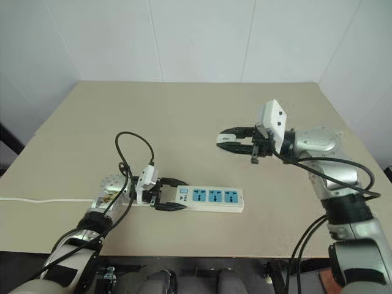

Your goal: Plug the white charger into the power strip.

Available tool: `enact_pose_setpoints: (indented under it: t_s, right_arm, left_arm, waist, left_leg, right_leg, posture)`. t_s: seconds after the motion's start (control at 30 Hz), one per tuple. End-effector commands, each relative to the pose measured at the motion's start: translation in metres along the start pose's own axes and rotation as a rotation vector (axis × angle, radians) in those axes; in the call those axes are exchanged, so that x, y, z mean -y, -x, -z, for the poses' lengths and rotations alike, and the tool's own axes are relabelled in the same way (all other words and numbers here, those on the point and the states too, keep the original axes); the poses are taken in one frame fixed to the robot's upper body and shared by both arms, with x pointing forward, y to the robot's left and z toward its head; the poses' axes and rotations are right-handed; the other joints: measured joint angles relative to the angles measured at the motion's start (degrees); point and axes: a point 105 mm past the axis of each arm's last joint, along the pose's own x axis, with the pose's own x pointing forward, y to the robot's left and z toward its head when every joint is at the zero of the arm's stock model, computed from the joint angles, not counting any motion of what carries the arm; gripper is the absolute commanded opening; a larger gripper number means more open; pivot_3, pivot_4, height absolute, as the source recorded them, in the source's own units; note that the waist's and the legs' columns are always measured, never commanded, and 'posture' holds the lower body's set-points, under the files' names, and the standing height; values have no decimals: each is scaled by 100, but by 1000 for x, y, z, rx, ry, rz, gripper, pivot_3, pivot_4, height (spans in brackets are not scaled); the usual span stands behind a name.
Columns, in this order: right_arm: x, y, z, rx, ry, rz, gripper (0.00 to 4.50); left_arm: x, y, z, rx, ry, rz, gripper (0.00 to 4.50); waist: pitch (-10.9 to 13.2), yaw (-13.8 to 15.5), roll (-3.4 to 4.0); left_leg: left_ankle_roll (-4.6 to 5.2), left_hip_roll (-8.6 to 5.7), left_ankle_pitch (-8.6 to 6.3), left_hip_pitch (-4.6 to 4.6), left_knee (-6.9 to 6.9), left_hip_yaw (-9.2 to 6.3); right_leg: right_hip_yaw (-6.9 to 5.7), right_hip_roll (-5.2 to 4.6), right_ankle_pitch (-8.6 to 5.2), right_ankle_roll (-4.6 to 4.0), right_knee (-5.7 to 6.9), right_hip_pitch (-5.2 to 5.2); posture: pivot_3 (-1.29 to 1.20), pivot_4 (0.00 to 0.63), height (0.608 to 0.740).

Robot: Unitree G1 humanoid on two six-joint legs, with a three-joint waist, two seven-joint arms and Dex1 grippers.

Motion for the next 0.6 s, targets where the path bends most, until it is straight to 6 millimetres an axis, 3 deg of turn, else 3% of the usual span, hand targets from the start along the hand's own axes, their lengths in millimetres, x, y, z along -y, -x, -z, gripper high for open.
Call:
enact_pose_setpoints:
  t_s: [0.03,0.6]
  right_arm:
    - [-12,-8,-8,50,-91,1,1111]
    - [-26,-30,38,47,-210,-14,1111]
  left_arm:
    - [-2,-6,-7,-2,-34,37,3238]
    - [1,-5,-5,-24,17,70,3238]
  waist:
    - [0,8,0]
    - [0,47,-1]
  left_leg:
    - [0,-1,0,-1,1,1]
    - [0,1,0,-6,8,2]
  right_leg:
    - [0,0,0,1,0,-1]
    - [-1,4,-15,36,-4,-3]
  posture:
    - [0,150,740]
    - [0,150,740]
